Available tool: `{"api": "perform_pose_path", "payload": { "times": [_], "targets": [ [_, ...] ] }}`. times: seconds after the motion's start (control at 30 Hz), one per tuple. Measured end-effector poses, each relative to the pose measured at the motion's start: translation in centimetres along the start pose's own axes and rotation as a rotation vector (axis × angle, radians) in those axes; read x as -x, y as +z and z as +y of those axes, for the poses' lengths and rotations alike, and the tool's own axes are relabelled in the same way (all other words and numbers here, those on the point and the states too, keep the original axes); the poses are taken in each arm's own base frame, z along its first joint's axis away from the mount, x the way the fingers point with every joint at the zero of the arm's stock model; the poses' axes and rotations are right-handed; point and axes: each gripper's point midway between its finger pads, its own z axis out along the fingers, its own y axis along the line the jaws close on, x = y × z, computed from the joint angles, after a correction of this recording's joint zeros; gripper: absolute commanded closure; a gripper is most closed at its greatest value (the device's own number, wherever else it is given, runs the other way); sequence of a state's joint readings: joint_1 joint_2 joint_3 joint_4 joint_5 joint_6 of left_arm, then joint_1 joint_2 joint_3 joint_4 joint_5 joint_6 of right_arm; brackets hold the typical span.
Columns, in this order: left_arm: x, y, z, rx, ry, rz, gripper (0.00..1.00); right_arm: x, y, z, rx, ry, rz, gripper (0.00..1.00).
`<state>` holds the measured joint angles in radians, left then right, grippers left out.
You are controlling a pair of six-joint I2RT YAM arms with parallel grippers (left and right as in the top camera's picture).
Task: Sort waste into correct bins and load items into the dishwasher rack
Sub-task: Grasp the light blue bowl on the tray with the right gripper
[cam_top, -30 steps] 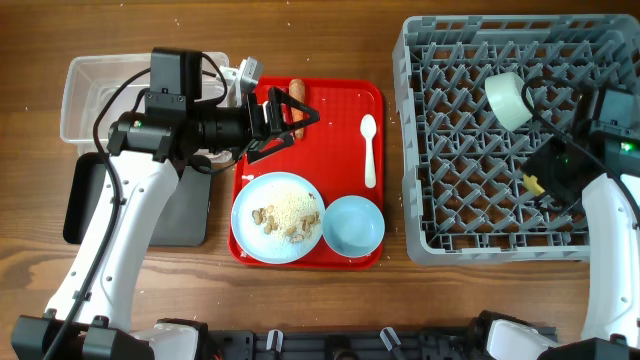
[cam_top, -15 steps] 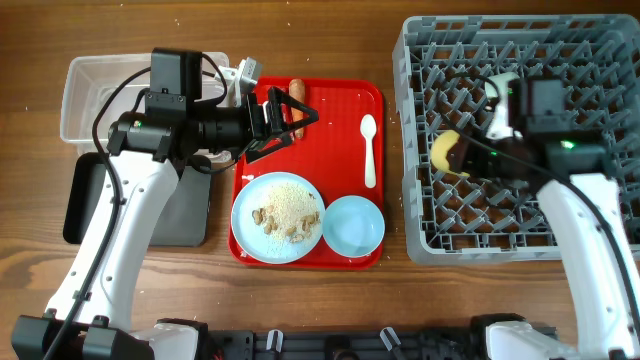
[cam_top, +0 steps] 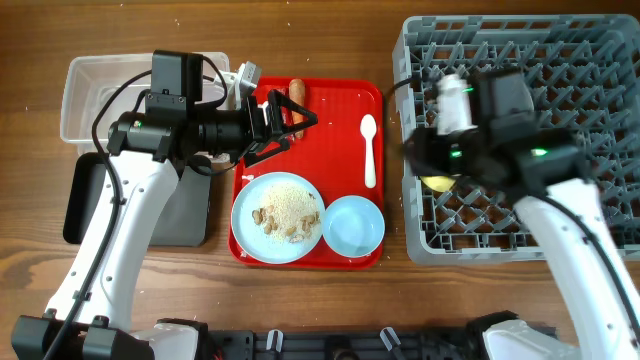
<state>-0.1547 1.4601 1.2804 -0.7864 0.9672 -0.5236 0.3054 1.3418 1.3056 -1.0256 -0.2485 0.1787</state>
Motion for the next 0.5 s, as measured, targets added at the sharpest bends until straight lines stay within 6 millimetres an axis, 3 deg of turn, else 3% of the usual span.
{"api": "perform_pose_path", "payload": {
  "times": [0.07,0.13,0.17,0.2,0.23,0.3,0.4,0.5],
  "targets": [
    [0.2,-0.2,0.9,0.046,-0.019,-0.020,0.00,-2.2,4.1,2.0,0.029,-0.090,0.117,0.45],
    [0.5,-1.1,2.3,0.125,-0.045,-0.065,0.00,-4.6,7.8,2.5,0.000,-0.130,0.240,0.47],
    [0.7,-2.6,3.3,0.207,-0.060,-0.132,0.00,-6.1,10.3,2.2,-0.040,-0.148,0.314,0.52],
    [0.9,-4.0,3.6,0.259,-0.053,-0.198,0.00,-6.5,11.1,2.0,-0.053,-0.151,0.335,0.55],
    [0.9,-6.0,3.8,0.322,-0.050,-0.278,0.00,-7.3,13.5,1.0,-0.101,-0.149,0.384,0.57],
    [0.8,-9.6,3.6,0.396,-0.024,-0.419,0.00,-8.3,15.5,0.0,-0.134,-0.143,0.438,0.59],
    [0.0,-13.5,3.1,0.469,0.001,-0.572,0.00,-8.9,16.8,-0.5,-0.143,-0.151,0.465,0.62],
    [-0.2,-14.8,3.0,0.506,0.017,-0.634,0.00,-8.5,17.0,-0.4,-0.137,-0.164,0.448,0.75]
  ]
}}
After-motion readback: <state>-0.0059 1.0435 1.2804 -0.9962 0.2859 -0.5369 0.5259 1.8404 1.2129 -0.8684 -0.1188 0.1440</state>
